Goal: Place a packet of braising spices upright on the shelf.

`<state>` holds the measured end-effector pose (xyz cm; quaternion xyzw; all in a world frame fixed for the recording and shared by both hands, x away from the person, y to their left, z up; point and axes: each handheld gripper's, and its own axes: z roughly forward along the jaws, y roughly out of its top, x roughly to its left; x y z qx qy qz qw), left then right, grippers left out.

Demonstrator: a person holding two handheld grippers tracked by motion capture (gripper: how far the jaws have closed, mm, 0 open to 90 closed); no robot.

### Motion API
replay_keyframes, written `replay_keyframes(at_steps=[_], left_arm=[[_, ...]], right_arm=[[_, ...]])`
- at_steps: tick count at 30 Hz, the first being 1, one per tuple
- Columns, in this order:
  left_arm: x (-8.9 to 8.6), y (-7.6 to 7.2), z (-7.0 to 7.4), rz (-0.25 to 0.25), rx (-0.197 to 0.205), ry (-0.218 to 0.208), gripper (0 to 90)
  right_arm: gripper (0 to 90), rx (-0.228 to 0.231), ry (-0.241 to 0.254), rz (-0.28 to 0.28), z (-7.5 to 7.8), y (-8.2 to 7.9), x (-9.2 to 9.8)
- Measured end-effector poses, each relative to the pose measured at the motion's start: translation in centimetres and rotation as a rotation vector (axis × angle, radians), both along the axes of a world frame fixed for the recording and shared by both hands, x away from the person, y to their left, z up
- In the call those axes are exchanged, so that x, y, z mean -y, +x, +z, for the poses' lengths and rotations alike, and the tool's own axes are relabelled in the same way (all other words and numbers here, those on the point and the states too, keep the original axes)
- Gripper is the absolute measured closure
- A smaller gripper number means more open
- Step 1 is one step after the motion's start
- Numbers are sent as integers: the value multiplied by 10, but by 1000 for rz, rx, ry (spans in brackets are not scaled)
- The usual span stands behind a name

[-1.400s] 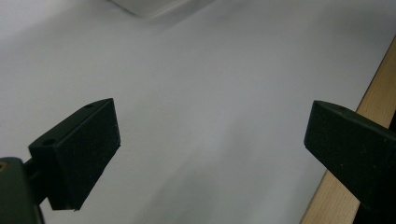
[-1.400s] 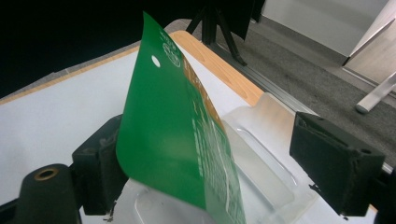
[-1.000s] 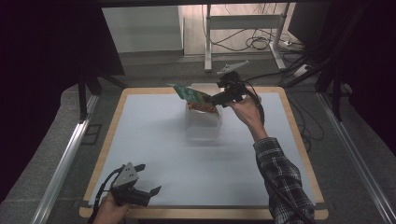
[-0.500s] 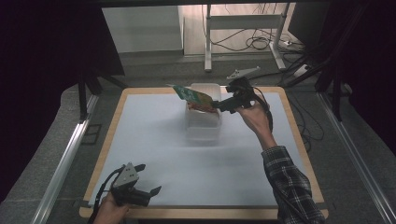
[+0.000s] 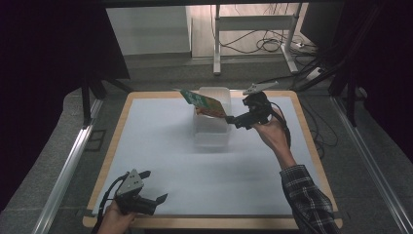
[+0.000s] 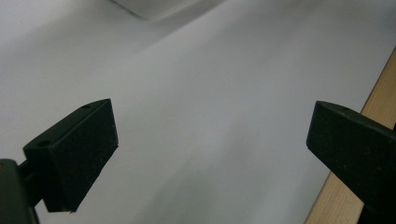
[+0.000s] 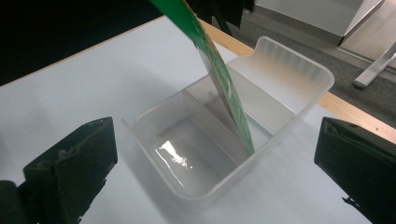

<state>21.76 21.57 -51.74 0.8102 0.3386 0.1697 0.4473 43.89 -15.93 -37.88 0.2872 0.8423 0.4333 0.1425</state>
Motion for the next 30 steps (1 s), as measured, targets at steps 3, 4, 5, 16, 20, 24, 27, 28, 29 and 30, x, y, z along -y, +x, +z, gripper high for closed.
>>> replay_keyframes(at_steps=[3,4,5,16,20,24,27,28,29,30], left_arm=[[-1,0,0,-2,-2,-5,20],[-1,0,0,-3,-1,-6,20],[-1,0,0,-4,-2,-8,20],[-5,-1,2,13,4,-33,21],[-7,-1,3,23,1,-46,21],[-6,1,0,26,-37,-42,17],[-3,0,-1,20,-30,-29,12],[-2,0,-1,19,-30,-24,10],[-2,0,-1,20,-28,-18,7],[-1,0,-2,19,-27,-18,6]], right_arm=[[0,6,7,-4,-4,-5,4],[0,8,7,-7,-5,-7,6],[0,11,7,-8,-6,-8,7],[0,7,21,-22,-20,-31,21],[0,1,15,-25,-27,-38,25],[0,-2,7,-32,-34,-44,30],[0,-1,7,-39,-37,-50,35],[0,-1,6,-41,-38,-52,36],[0,0,7,-44,-39,-53,37],[0,2,8,-45,-39,-55,39]])
